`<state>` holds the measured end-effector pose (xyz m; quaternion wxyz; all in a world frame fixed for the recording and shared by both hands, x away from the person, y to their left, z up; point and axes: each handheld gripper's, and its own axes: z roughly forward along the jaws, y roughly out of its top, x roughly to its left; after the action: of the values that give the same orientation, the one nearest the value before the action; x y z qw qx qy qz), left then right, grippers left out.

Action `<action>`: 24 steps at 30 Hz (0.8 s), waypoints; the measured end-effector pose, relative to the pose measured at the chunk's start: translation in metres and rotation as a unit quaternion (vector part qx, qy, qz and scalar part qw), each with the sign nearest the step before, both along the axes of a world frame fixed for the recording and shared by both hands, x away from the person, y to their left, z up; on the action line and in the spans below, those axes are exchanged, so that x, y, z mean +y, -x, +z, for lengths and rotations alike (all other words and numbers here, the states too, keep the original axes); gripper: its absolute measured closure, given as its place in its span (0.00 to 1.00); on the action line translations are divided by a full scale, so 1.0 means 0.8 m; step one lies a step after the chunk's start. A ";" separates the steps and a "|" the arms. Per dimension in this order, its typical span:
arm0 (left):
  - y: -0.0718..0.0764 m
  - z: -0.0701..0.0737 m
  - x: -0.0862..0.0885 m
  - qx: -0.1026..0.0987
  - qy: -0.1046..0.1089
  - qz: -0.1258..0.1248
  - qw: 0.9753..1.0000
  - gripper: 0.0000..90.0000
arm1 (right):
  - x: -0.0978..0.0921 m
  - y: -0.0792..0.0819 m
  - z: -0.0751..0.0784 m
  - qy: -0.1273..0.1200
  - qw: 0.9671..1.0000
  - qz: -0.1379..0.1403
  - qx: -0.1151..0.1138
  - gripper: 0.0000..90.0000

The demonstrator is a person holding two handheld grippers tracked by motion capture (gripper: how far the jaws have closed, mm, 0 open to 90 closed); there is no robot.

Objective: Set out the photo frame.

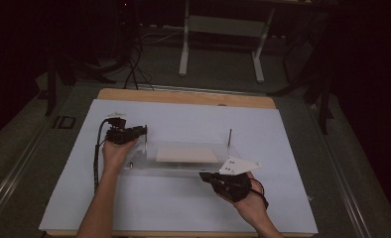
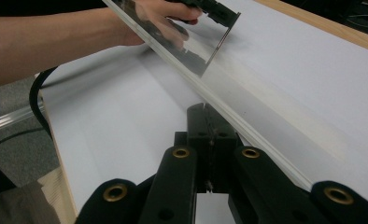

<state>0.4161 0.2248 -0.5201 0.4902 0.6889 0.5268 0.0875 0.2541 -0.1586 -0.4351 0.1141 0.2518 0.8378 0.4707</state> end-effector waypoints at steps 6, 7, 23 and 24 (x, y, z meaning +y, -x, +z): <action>0.012 0.007 0.010 -0.004 -0.002 0.005 1.000 0.75 | 0.000 -0.002 0.002 -0.005 1.000 -0.002 -0.001 1.00; 0.018 0.009 0.011 -0.009 -0.005 -0.002 1.000 0.75 | 0.000 -0.002 0.002 -0.006 1.000 -0.002 -0.001 1.00; 0.065 0.024 0.014 -0.052 -0.022 -0.029 0.998 0.71 | -0.001 -0.009 0.008 -0.021 1.000 -0.008 -0.002 1.00; 0.070 0.025 0.015 -0.058 -0.019 -0.029 0.998 0.70 | -0.001 -0.009 0.009 -0.022 1.000 -0.009 -0.003 1.00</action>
<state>0.3603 0.2371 -0.5003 0.5086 0.7071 0.4755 0.1230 0.2616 -0.1590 -0.4282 0.1151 0.2605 0.8249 0.4883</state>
